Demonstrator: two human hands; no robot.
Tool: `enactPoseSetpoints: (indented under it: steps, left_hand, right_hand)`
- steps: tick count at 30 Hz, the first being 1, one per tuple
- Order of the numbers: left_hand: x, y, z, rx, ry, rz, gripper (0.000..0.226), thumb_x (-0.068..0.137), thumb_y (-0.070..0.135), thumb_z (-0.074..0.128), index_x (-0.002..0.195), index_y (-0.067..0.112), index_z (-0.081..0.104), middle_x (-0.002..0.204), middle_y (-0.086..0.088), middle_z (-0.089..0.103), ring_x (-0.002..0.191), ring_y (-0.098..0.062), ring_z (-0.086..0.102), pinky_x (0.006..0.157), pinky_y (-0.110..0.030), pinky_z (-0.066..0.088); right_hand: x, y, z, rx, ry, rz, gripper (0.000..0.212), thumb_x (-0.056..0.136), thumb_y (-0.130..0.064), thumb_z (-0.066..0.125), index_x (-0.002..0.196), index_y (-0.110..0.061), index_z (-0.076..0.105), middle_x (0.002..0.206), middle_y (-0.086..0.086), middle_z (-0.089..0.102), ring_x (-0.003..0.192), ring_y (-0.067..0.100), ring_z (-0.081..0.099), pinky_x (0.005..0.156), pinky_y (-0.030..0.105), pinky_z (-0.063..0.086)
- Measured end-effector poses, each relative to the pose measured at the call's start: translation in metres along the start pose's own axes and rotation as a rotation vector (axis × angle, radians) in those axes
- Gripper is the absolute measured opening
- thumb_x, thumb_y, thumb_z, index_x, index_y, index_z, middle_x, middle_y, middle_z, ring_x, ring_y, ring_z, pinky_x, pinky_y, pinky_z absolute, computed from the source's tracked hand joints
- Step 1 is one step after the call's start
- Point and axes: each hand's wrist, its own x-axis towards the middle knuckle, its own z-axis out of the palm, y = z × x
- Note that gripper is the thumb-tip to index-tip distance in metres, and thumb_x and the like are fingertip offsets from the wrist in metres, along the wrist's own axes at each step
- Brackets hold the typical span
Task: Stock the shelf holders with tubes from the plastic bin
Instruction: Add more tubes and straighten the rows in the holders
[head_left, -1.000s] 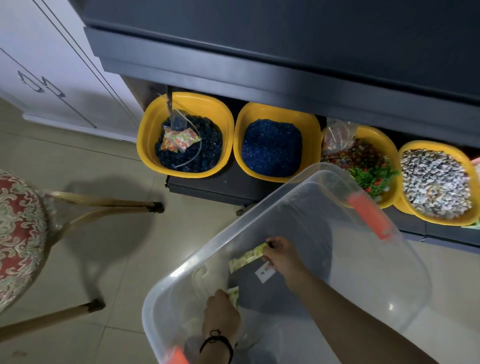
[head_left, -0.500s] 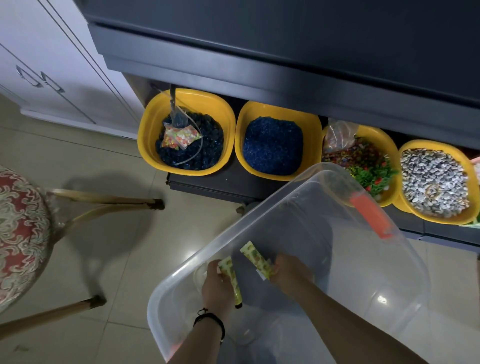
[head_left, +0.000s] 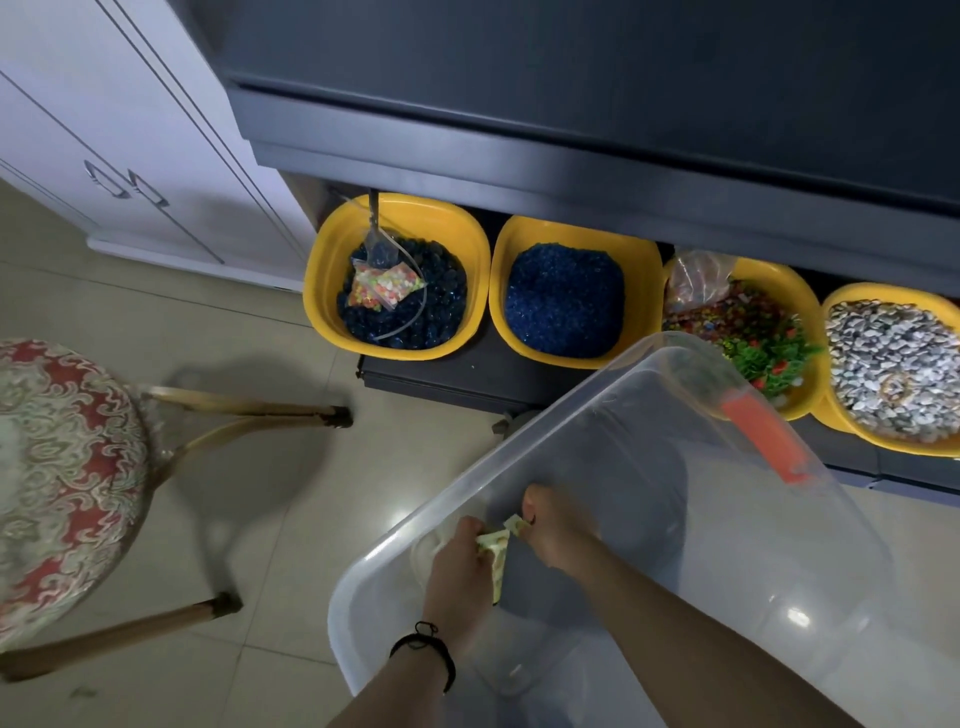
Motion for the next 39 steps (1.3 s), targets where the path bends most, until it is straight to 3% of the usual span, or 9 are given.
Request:
enactPoseSetpoints:
  steps: [3, 6, 9, 11, 14, 19, 26, 35, 39]
  left_hand:
    - [-0.008, 0.009, -0.008, 0.064, -0.027, 0.084, 0.018, 0.095, 0.005, 0.038, 0.091, 0.022, 0.045, 0.076, 0.002, 0.052, 0.061, -0.006, 0.046, 0.047, -0.011, 0.036]
    - [-0.023, 0.025, -0.021, 0.091, -0.064, 0.165, 0.015, 0.095, 0.007, 0.040, 0.094, 0.022, 0.045, 0.076, 0.005, 0.054, 0.064, -0.003, 0.049, 0.051, -0.008, 0.038]
    - [-0.044, 0.045, -0.034, 0.120, -0.123, 0.257, 0.012, 0.095, 0.012, 0.046, 0.095, 0.024, 0.046, 0.088, 0.005, 0.059, 0.078, -0.006, 0.055, 0.061, -0.006, 0.038]
    - [-0.061, 0.061, -0.044, 0.139, -0.137, 0.328, 0.013, 0.095, 0.016, 0.049, 0.094, 0.029, 0.045, 0.091, 0.005, 0.062, 0.084, -0.007, 0.058, 0.066, -0.006, 0.039]
    - [-0.087, 0.096, -0.064, 0.096, -0.130, 0.422, 0.018, 0.094, 0.017, 0.052, 0.085, 0.032, 0.048, 0.086, 0.005, 0.066, 0.081, -0.008, 0.061, 0.073, -0.016, 0.043]
    - [-0.139, 0.175, -0.118, -0.107, -0.121, 0.544, 0.006, 0.092, 0.017, 0.058, 0.087, 0.021, 0.061, 0.075, 0.006, 0.064, 0.072, -0.004, 0.057, 0.077, -0.027, 0.048]
    - [-0.244, 0.305, -0.219, -0.053, 0.084, 0.807, 0.014, 0.090, 0.015, 0.061, 0.092, 0.028, 0.060, 0.071, 0.018, 0.063, 0.070, 0.003, 0.058, 0.070, -0.014, 0.043]
    - [-0.406, 0.438, -0.338, 0.034, 0.367, 1.096, 0.004, 0.090, 0.021, 0.062, 0.093, 0.024, 0.061, 0.081, 0.008, 0.068, 0.077, -0.007, 0.063, 0.074, -0.023, 0.047]
    - [-0.459, 0.471, -0.375, 0.065, 0.452, 1.125, 0.009, 0.089, 0.020, 0.063, 0.090, 0.029, 0.061, 0.076, 0.010, 0.067, 0.070, -0.007, 0.062, 0.068, -0.023, 0.049]
  right_hand:
    - [-0.013, 0.010, -0.011, 0.069, -0.040, -0.042, 0.006, 0.087, -0.024, 0.056, 0.082, -0.026, 0.057, 0.096, 0.003, 0.062, 0.095, 0.027, 0.063, 0.067, 0.025, 0.041]
    - [-0.033, 0.019, -0.042, 0.074, -0.043, -0.120, 0.021, 0.085, -0.017, 0.057, 0.103, -0.022, 0.068, 0.093, -0.003, 0.065, 0.093, 0.020, 0.061, 0.068, 0.022, 0.041]
    - [-0.061, 0.023, -0.085, 0.148, -0.043, -0.216, 0.012, 0.082, -0.013, 0.062, 0.090, -0.020, 0.068, 0.070, -0.013, 0.054, 0.071, 0.009, 0.056, 0.053, 0.010, 0.034]
    - [-0.085, 0.024, -0.115, 0.183, -0.026, -0.263, 0.009, 0.082, -0.012, 0.066, 0.086, -0.020, 0.065, 0.072, -0.012, 0.058, 0.066, 0.001, 0.054, 0.053, 0.008, 0.038]
    - [-0.127, 0.020, -0.165, 0.207, 0.022, -0.360, 0.009, 0.081, -0.013, 0.069, 0.086, -0.018, 0.064, 0.081, -0.007, 0.064, 0.075, 0.006, 0.060, 0.068, 0.017, 0.045]
    - [-0.208, -0.002, -0.258, 0.240, 0.246, -0.501, 0.012, 0.079, -0.014, 0.072, 0.083, -0.020, 0.063, 0.083, -0.001, 0.067, 0.080, 0.015, 0.065, 0.070, 0.029, 0.048]
    - [-0.344, -0.068, -0.398, 0.347, 0.442, -0.716, 0.012, 0.079, -0.003, 0.069, 0.084, -0.014, 0.071, 0.081, -0.002, 0.073, 0.076, 0.006, 0.068, 0.075, 0.031, 0.053]
    - [-0.505, -0.141, -0.531, 0.276, 0.654, -1.002, 0.019, 0.081, -0.010, 0.071, 0.082, -0.029, 0.068, 0.082, 0.000, 0.073, 0.080, 0.022, 0.068, 0.080, 0.044, 0.054]
    - [-0.560, -0.165, -0.563, 0.256, 0.709, -1.058, 0.018, 0.080, -0.011, 0.073, 0.084, -0.028, 0.070, 0.083, -0.005, 0.074, 0.079, 0.008, 0.069, 0.082, 0.033, 0.056]
